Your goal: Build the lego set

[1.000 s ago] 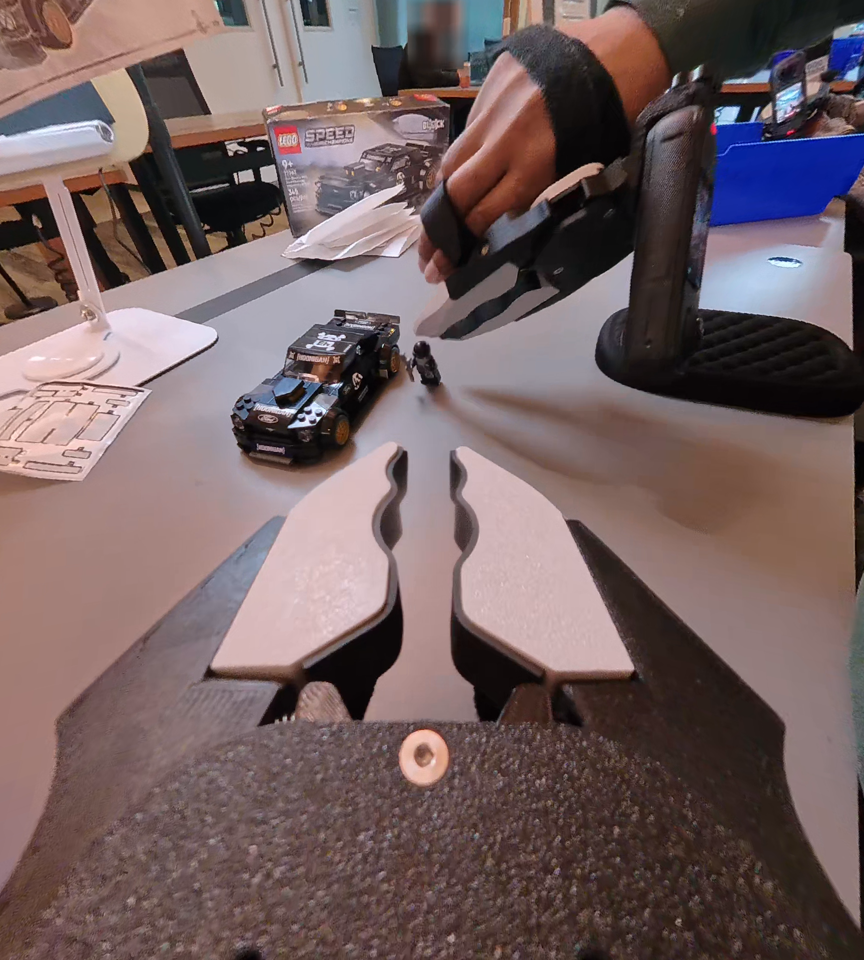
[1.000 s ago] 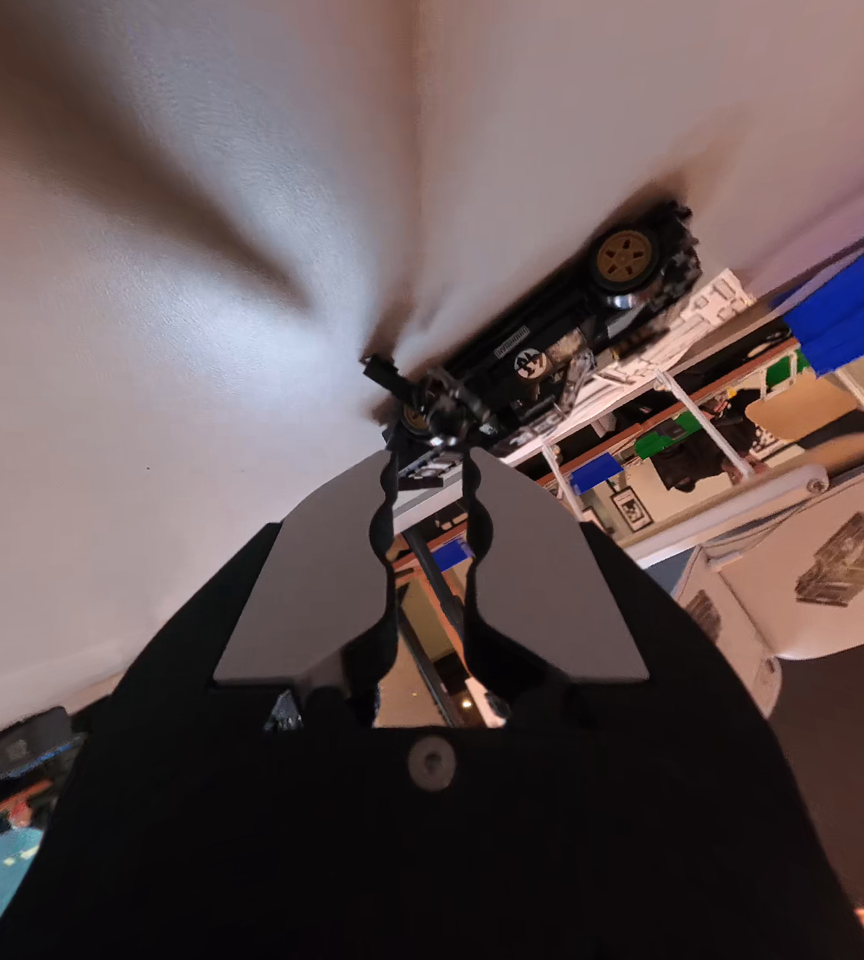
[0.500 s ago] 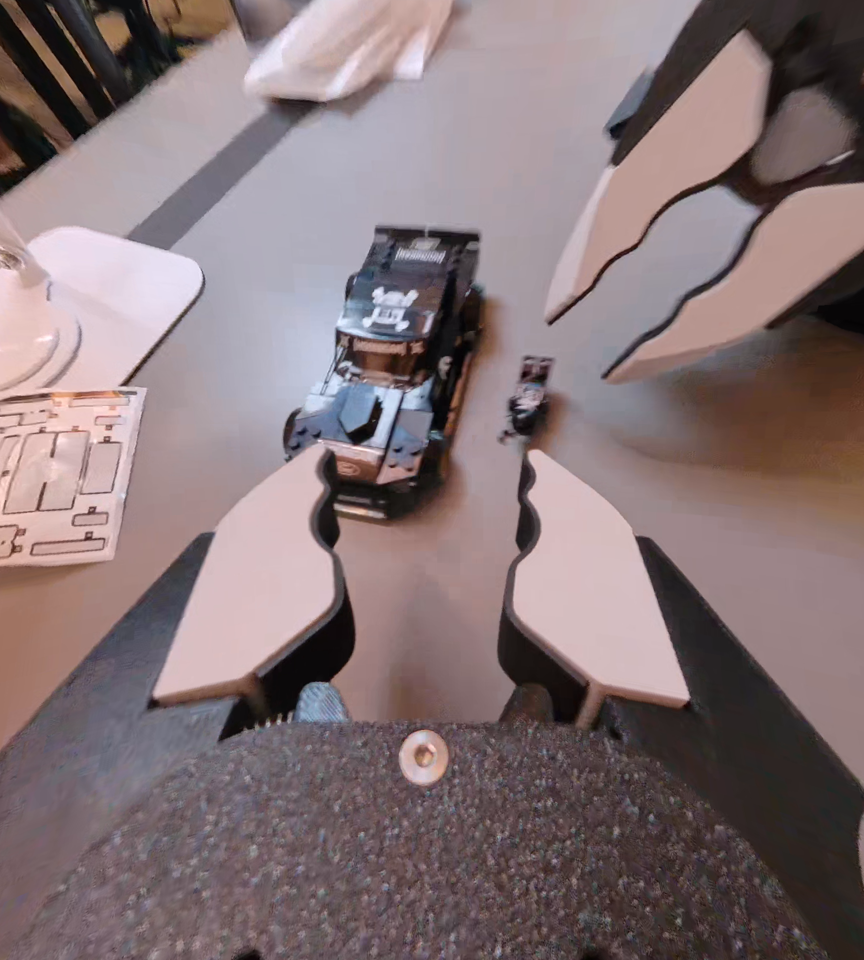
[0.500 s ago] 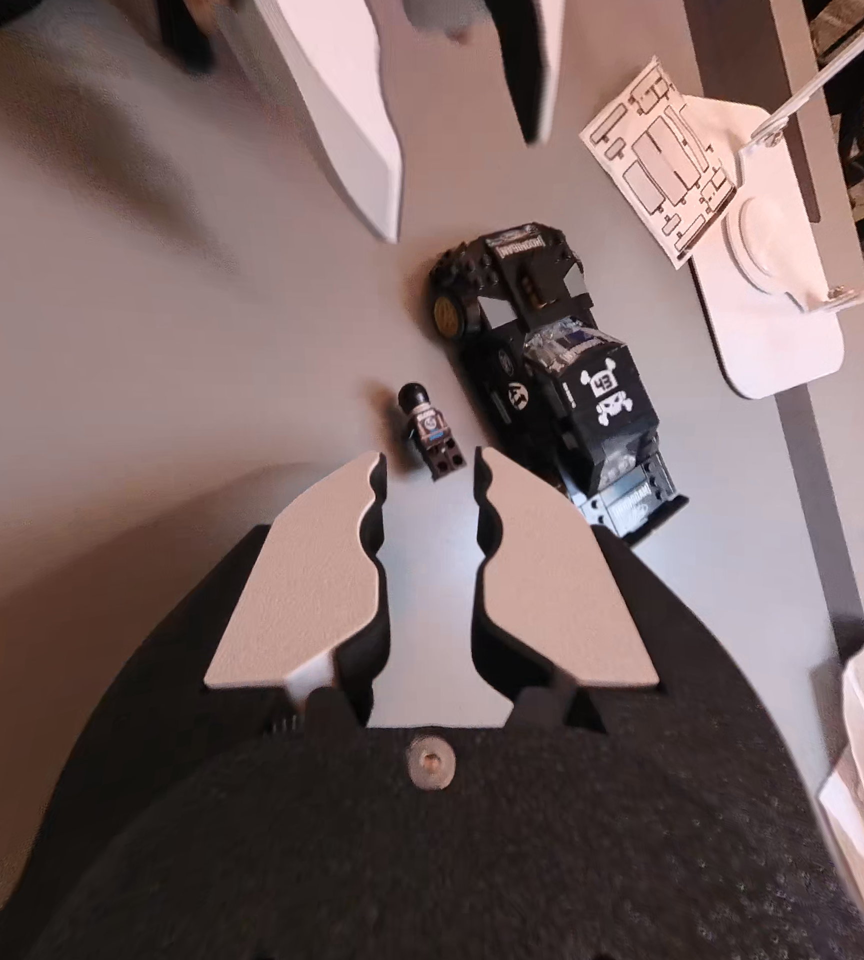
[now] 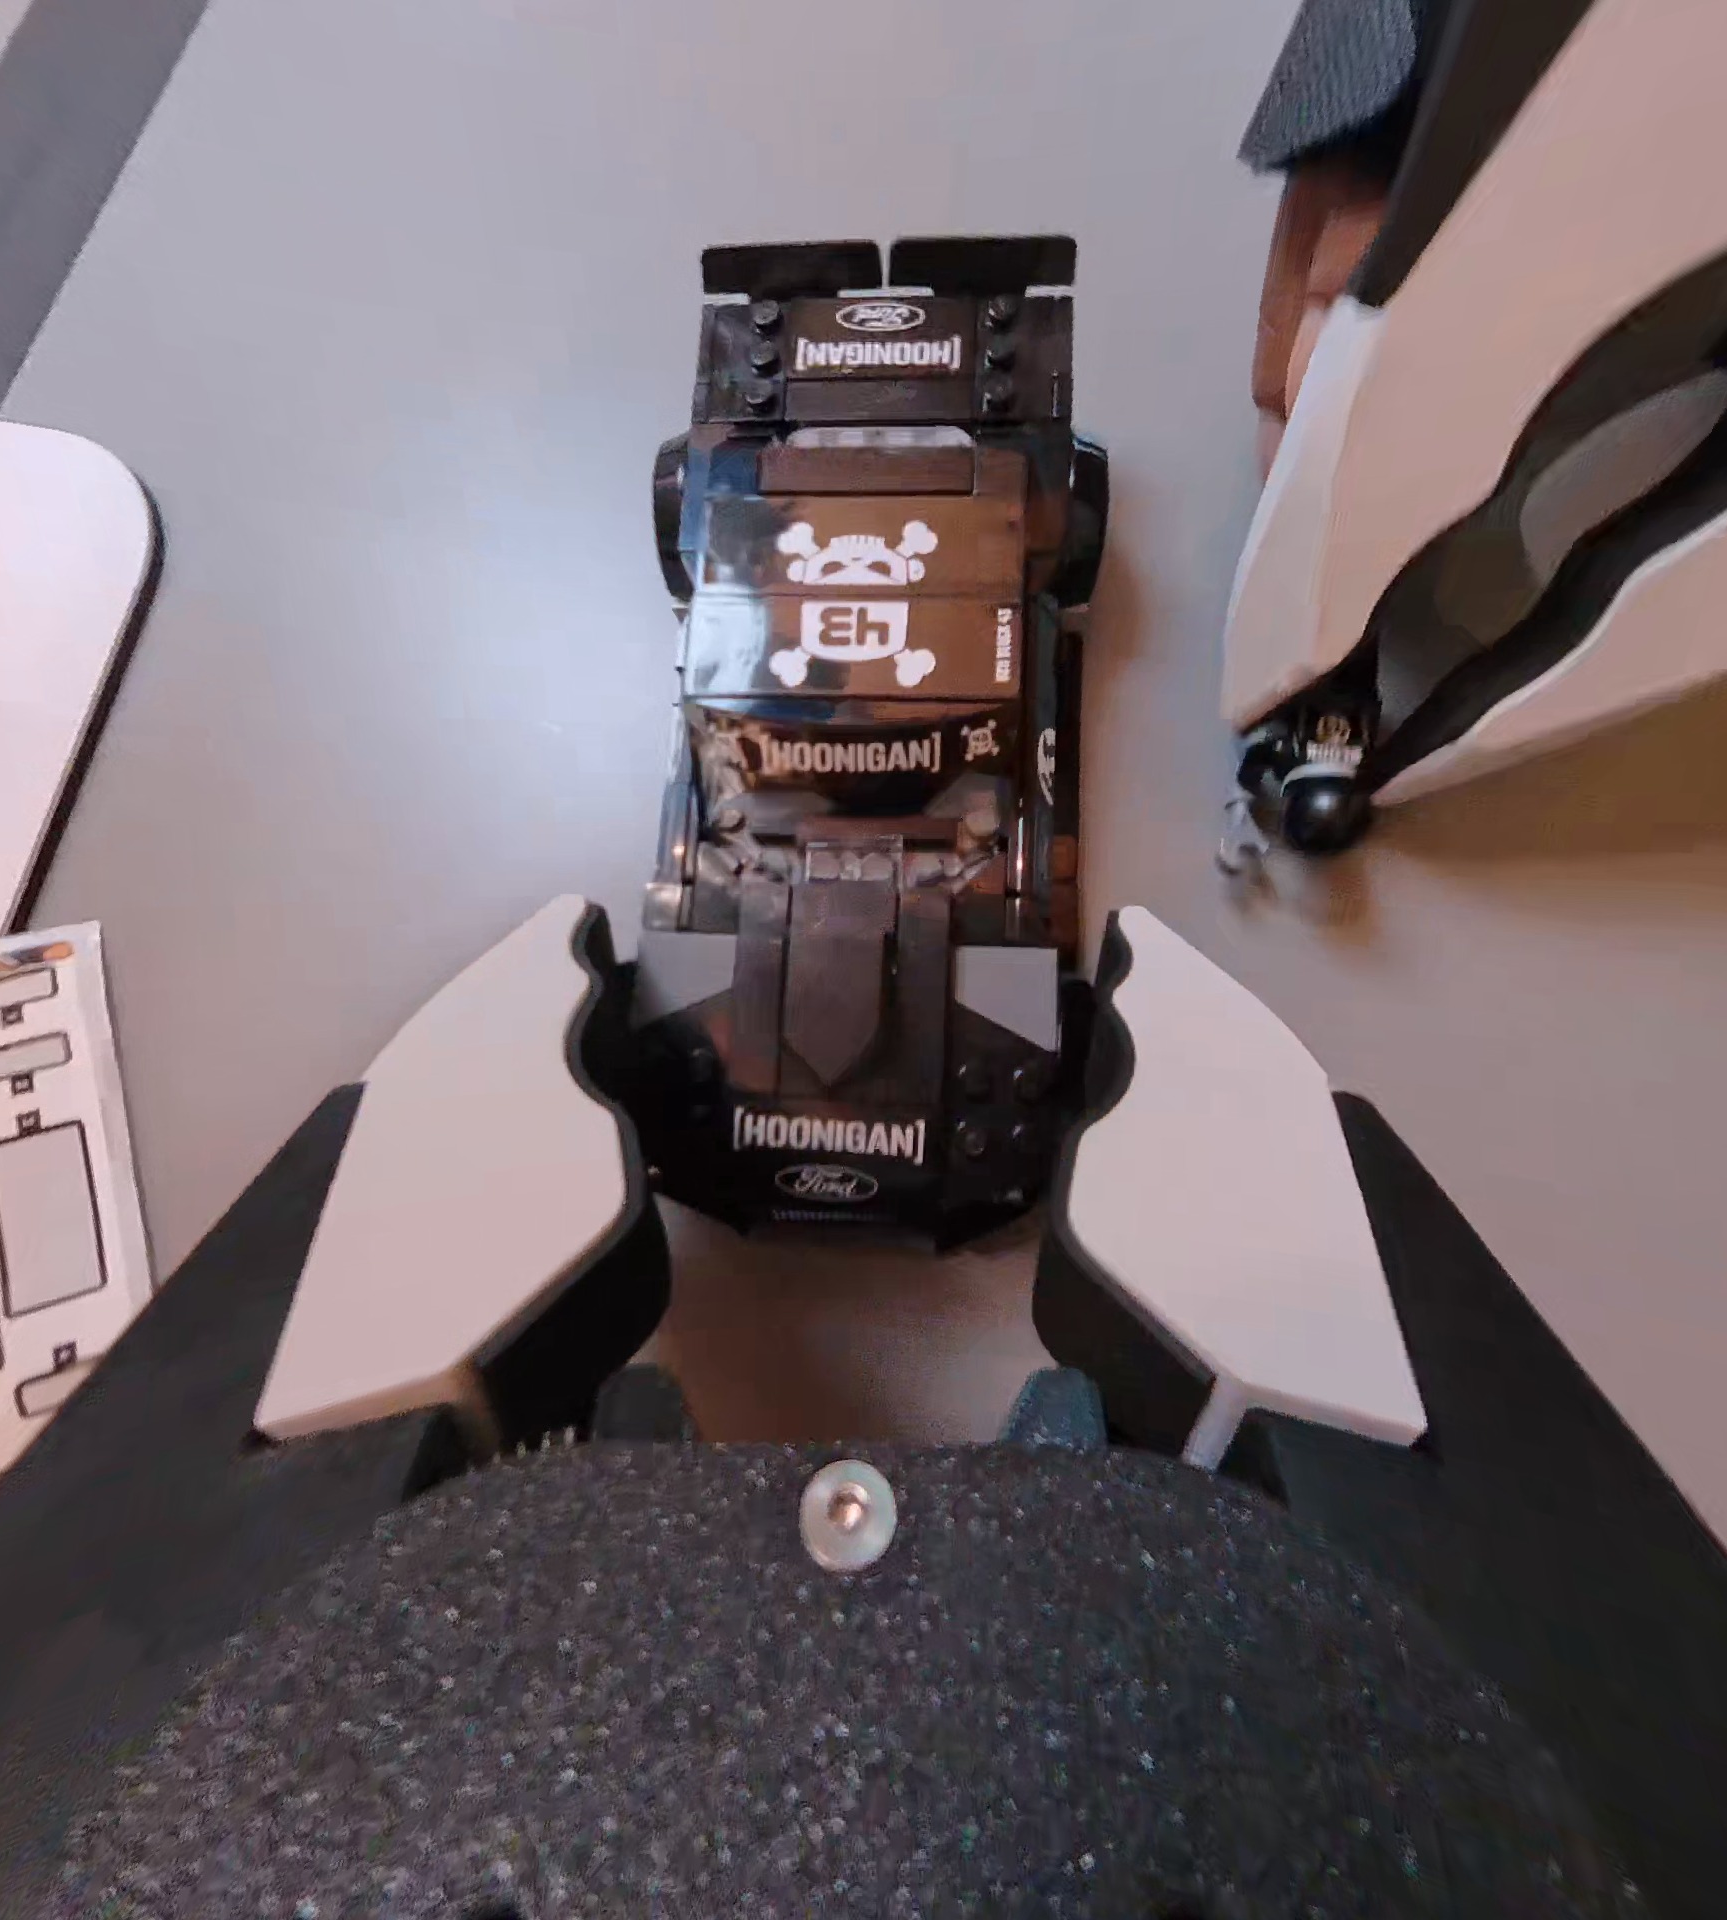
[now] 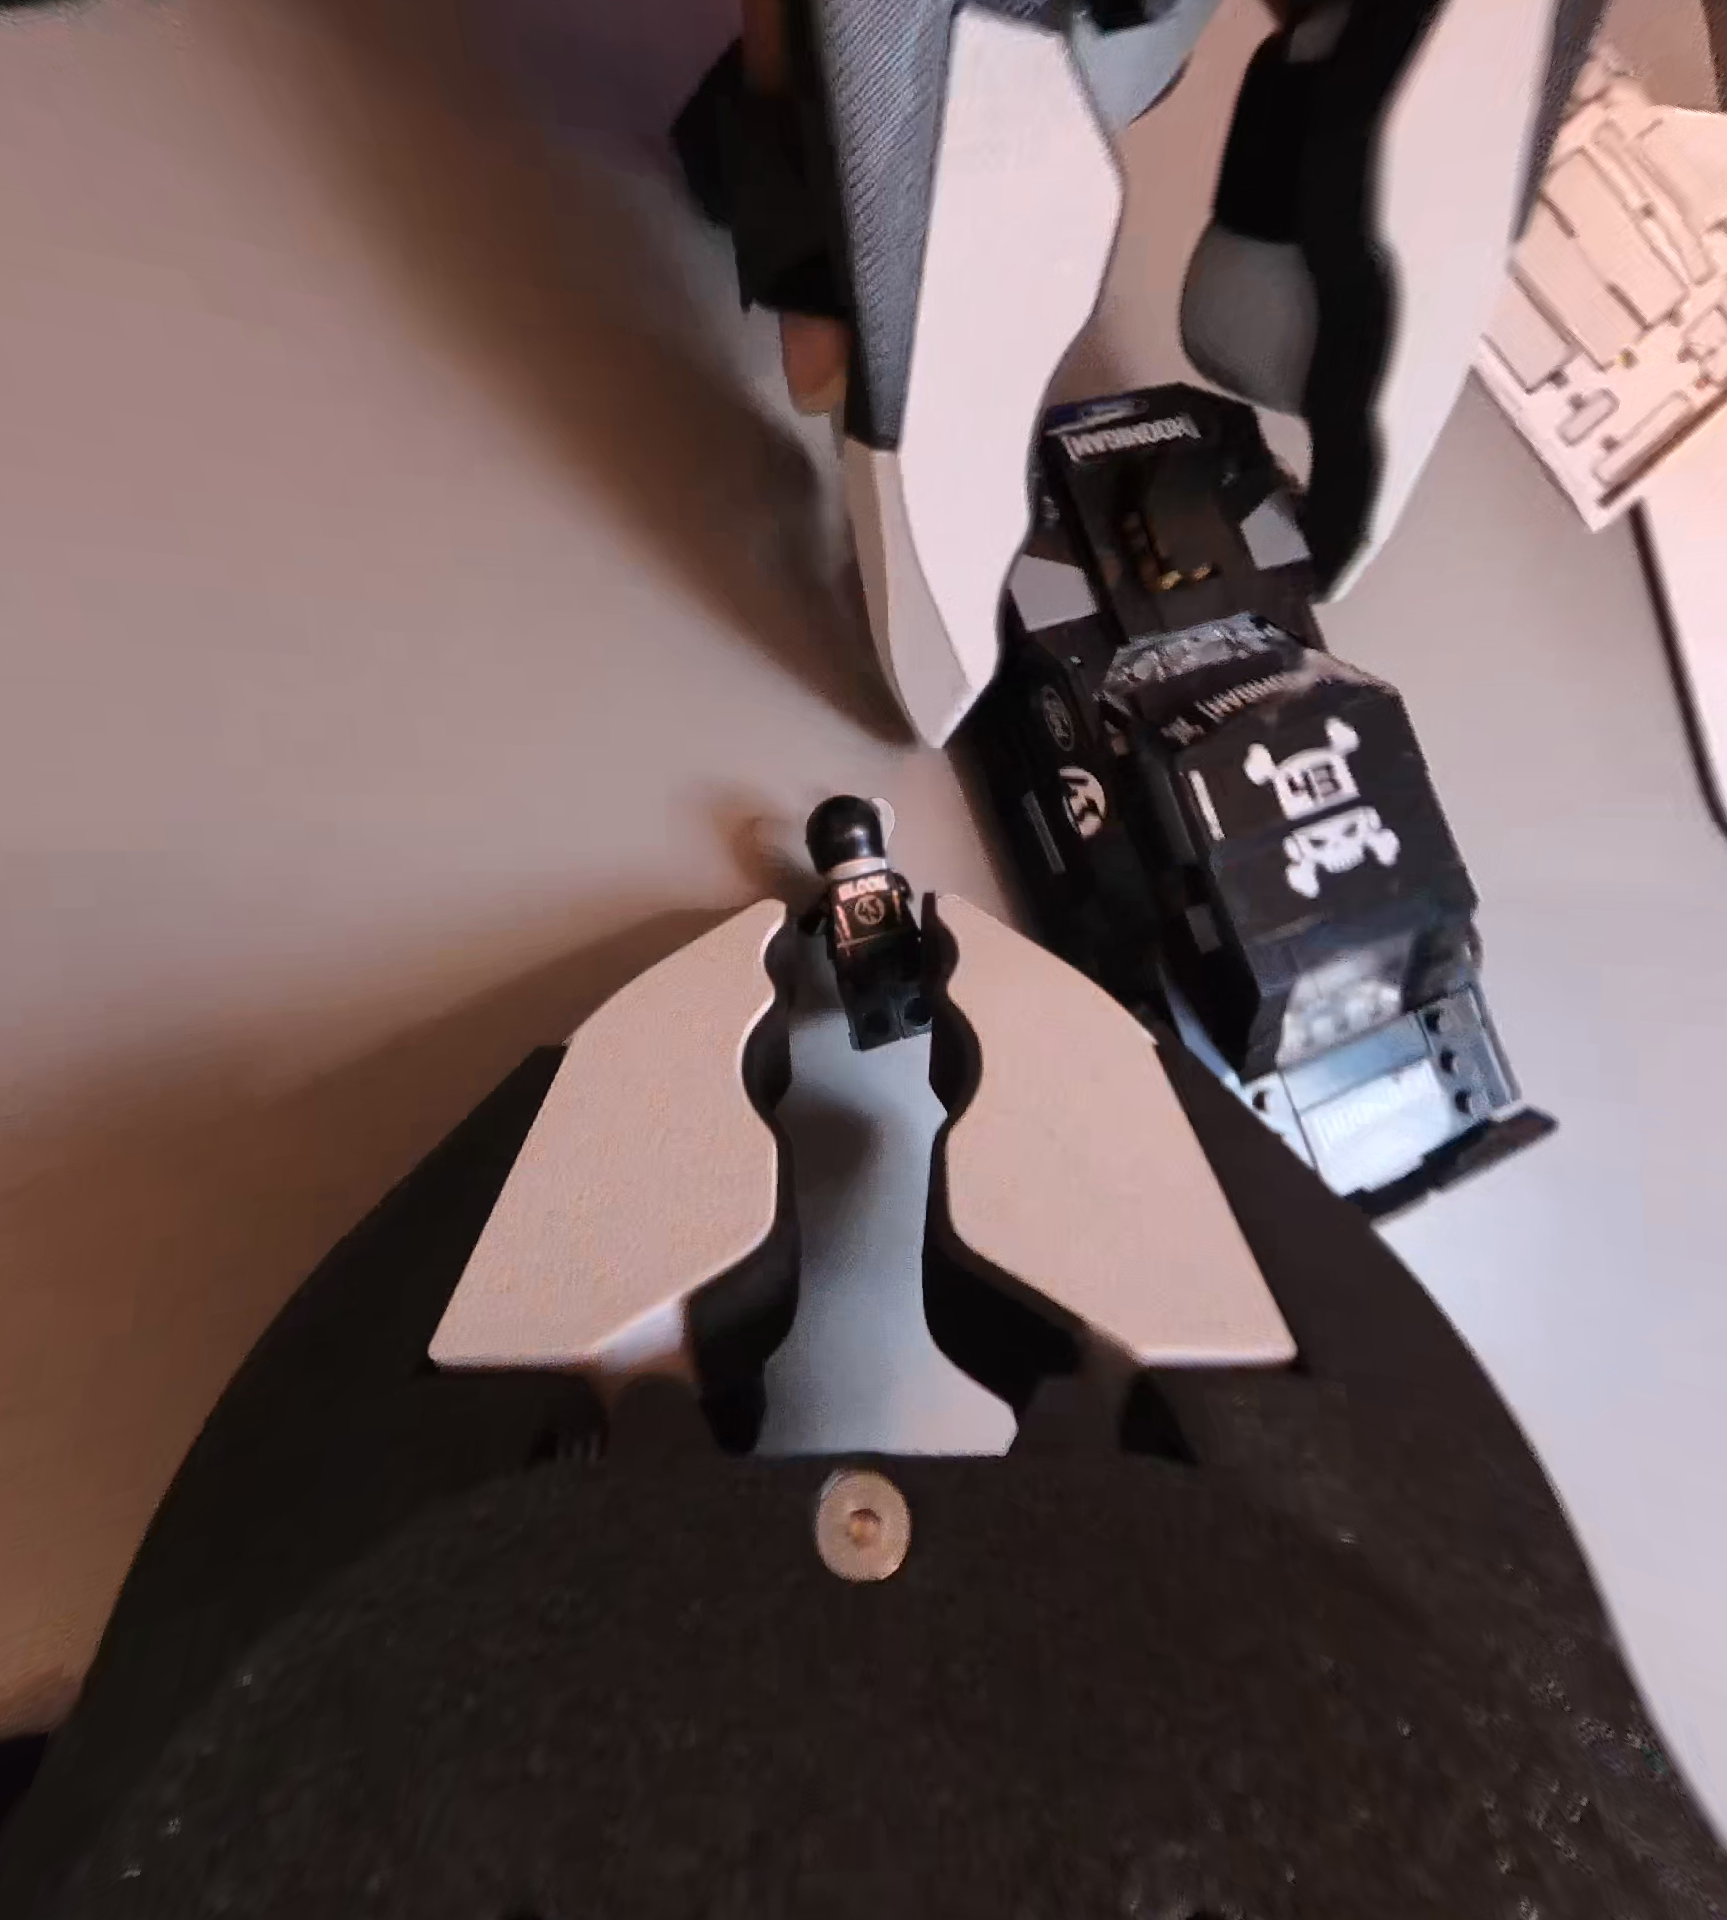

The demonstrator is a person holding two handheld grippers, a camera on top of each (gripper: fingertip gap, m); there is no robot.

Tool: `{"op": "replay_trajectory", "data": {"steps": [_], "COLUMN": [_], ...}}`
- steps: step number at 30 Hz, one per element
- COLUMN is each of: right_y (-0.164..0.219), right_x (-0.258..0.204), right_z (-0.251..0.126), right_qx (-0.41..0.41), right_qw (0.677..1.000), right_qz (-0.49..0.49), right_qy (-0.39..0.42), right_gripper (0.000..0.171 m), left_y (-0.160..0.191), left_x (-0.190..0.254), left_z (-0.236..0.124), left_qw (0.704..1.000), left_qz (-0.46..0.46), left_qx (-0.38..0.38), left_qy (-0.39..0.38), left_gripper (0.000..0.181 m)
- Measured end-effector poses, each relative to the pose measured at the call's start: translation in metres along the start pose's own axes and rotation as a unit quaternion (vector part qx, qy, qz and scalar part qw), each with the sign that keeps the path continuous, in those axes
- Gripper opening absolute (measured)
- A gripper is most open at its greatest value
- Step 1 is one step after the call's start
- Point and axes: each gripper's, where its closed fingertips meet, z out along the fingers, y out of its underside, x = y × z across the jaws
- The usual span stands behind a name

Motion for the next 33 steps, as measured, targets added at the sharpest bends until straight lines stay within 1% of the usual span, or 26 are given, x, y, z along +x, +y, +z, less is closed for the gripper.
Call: {"op": "replay_trajectory", "data": {"steps": [4,8,11,12,15,18,20,22,23,25,33], "right_y": [0.006,0.021,0.031,0.032,0.035,0.033,0.033,0.035,0.036,0.04,0.044], "right_x": [0.013,0.04,0.054,0.056,0.057,0.056,0.055,0.053,0.053,0.053,0.057], "right_z": [-0.03,-0.059,-0.074,-0.077,-0.082,-0.084,-0.085,-0.086,-0.087,-0.089,-0.1], "right_qx": [0.083,0.143,0.177,0.185,0.198,0.205,0.204,0.201,0.2,0.199,0.216], "right_qw": [0.994,0.978,0.966,0.963,0.959,0.958,0.959,0.96,0.96,0.96,0.954], "right_qz": [0.078,0.146,0.178,0.184,0.191,0.189,0.186,0.182,0.182,0.183,0.195], "right_qy": [-0.001,0.041,0.068,0.071,0.071,0.07,0.068,0.07,0.071,0.073,0.073], "right_gripper": [0.022,0.022,0.022,0.022,0.022,0.022,0.022,0.022,0.022,0.022,0.022], "left_y": [-0.004,-0.007,-0.007,-0.007,-0.015,-0.027,-0.033,-0.026,-0.023,-0.028,-0.033], "left_x": [0.0,0.0,0.0,0.001,0.002,0.001,0.0,0.002,0.001,0.003,0.004], "left_z": [0.006,0.007,0.008,0.008,0.006,0.009,0.016,0.024,0.026,0.025,0.029], "left_qw": [1.0,0.999,0.998,0.998,0.999,0.999,0.998,0.993,0.99,0.989,0.988], "left_qz": [0.01,0.0,-0.014,-0.015,-0.026,-0.028,-0.022,-0.022,-0.02,-0.018,-0.051], "left_qx": [-0.009,-0.021,-0.03,-0.036,-0.03,-0.044,-0.063,-0.115,-0.137,-0.138,-0.143], "left_qy": [-0.011,-0.038,-0.058,-0.054,-0.03,0.002,0.018,0.036,0.036,0.052,0.037], "left_gripper": [0.087,0.084,0.084,0.087,0.091,0.094,0.089,0.087,0.09,0.071,0.07]}}
